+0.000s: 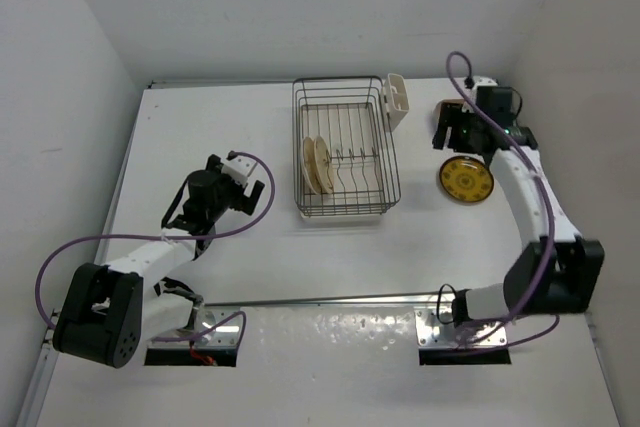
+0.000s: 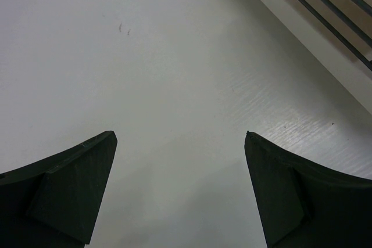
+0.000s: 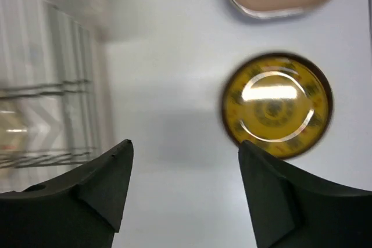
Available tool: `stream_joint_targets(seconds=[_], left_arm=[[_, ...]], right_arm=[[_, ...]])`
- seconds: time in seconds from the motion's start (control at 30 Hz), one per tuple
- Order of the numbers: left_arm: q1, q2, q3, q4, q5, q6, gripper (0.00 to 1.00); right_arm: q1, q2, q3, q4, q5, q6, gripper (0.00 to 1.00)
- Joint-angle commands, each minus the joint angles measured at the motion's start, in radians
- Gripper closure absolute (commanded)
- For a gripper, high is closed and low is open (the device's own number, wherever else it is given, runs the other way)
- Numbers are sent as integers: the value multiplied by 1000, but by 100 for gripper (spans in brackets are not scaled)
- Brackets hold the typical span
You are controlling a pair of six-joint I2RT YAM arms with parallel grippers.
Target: Unload the plates from the dish rack
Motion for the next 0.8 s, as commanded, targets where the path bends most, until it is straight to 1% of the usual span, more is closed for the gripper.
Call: stream_joint_targets(seconds=[0.0, 0.03, 0.07, 0.1, 0.13, 0.17, 0.2, 0.23, 0.27, 0.3, 0.33, 0.37, 0.4, 0.43, 0.47, 0.5, 0.57, 0.7, 0.77], left_arm=[[5, -6, 21, 48, -24, 7, 1], [5, -6, 22, 51, -36, 3, 3], [5, -7, 22, 57, -48, -10, 4], [8, -9, 25, 65, -73, -16, 5], [8, -9, 27, 66, -85, -23, 9], [7, -12, 40, 60, -109, -37, 11], [8, -15, 51, 53, -122, -42, 14], [7, -18, 64, 42, -157, -46, 25], [8, -33, 96, 21, -229, -62, 32], [10, -45, 113, 11, -272, -68, 51], [10, -68, 129, 5, -312, -70, 58], [17, -81, 158, 4, -367, -54, 62], [23, -93, 171, 2, -381, -42, 64], [34, -119, 191, -1, -399, -18, 64], [39, -131, 197, -6, -406, -11, 63], [45, -144, 200, -16, -406, -8, 55], [51, -173, 199, -68, -387, -7, 46], [54, -203, 153, -174, -347, -54, 43], [51, -204, 137, -194, -344, -86, 42]], right_arm=[[-37, -183, -50, 151, -287, 57, 30], [-31, -214, -62, 232, -339, 70, 46], [-20, -247, -65, 258, -387, 88, 88], [-3, -248, -43, 271, -479, 82, 91], [88, -236, -18, 256, -510, 70, 91], [141, -216, 11, 231, -524, 29, 70], [197, -144, 93, 196, -518, 2, 59], [309, -102, 146, 103, -497, -27, 51], [356, -60, 198, 60, -466, -53, 43], [421, 14, 276, 32, -407, -48, 41], [448, 37, 293, 50, -391, -33, 40], [466, 50, 292, 80, -368, 11, 40], [498, 60, 266, 160, -342, 39, 43], [512, 64, 248, 199, -284, 74, 46], [528, 67, 229, 220, -259, 80, 47], [549, 86, 231, 237, -237, 91, 48], [571, 117, 253, 227, -225, 110, 48], [603, 179, 240, 234, -262, 120, 51], [615, 188, 220, 251, -271, 126, 53]])
